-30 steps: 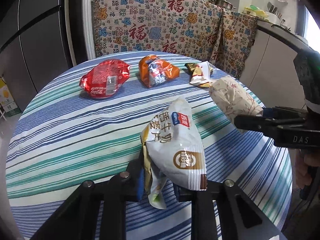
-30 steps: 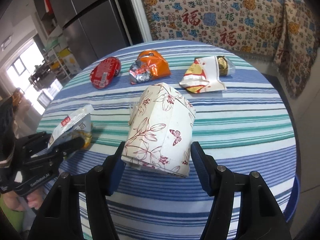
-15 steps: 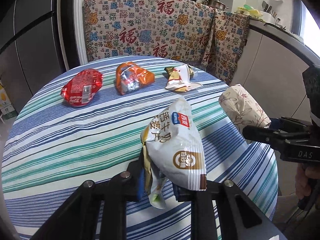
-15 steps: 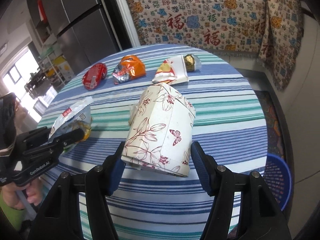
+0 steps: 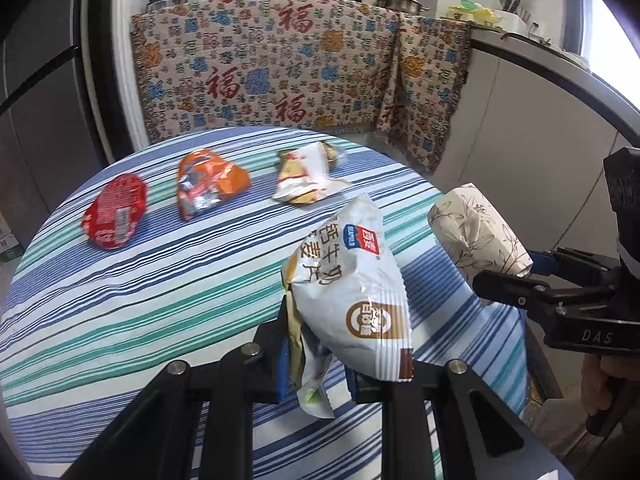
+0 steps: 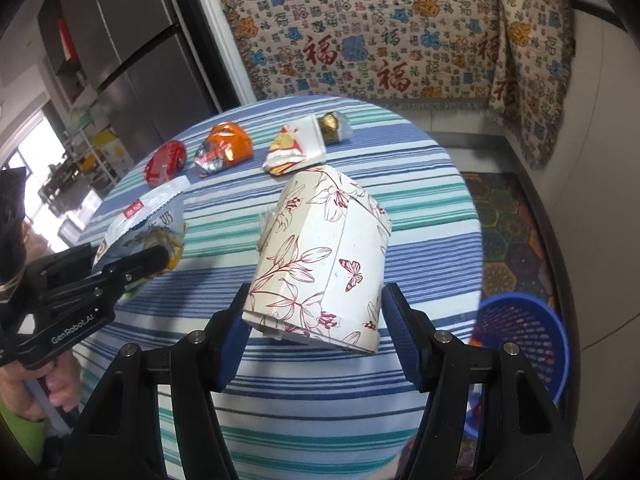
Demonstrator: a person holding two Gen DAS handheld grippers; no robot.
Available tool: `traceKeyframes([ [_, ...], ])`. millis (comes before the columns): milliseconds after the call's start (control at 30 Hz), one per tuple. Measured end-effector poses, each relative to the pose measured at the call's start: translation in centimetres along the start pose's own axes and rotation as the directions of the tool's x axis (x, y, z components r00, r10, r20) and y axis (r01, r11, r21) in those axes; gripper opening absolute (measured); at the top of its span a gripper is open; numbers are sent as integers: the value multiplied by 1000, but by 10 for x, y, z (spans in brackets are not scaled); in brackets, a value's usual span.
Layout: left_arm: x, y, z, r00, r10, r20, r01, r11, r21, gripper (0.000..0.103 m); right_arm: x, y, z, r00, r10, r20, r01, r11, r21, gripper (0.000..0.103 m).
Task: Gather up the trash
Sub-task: 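Carry the white bag and floral box over the wastebasket and release both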
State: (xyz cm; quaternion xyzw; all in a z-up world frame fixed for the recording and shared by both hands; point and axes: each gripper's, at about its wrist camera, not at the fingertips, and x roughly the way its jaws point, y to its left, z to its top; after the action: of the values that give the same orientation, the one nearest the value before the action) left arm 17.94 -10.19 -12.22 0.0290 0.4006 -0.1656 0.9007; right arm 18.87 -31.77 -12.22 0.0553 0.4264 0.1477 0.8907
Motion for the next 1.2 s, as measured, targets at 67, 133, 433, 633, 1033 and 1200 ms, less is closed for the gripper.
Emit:
traceKeyframes([
  [67,5,-18,5,1000,-27,-9,27,999,20,21,-11,-20,-2,1000,-24,19,23,999,36,65],
  [133,10,-41,10,998,-62,-16,62,997,43,21,-23,-45,-4,998,-54,36,51,995,84,65],
  [433,50,-145,27,970,-226,-85,235,966,109,21,-65,-154,-32,978,-209,22,197,947,255,66],
  [633,92,-215,31,933,-314,-176,339,930,140,21,-52,-203,-51,968,-241,-64,249,922,298,66],
  [1033,184,-269,25,880,-348,-322,397,912,101,21,-20,-256,-79,945,-286,-157,320,906,276,67],
  [1200,209,-277,30,860,-384,-335,425,904,55,53,-2,-259,-92,947,-293,-135,316,926,208,87],
])
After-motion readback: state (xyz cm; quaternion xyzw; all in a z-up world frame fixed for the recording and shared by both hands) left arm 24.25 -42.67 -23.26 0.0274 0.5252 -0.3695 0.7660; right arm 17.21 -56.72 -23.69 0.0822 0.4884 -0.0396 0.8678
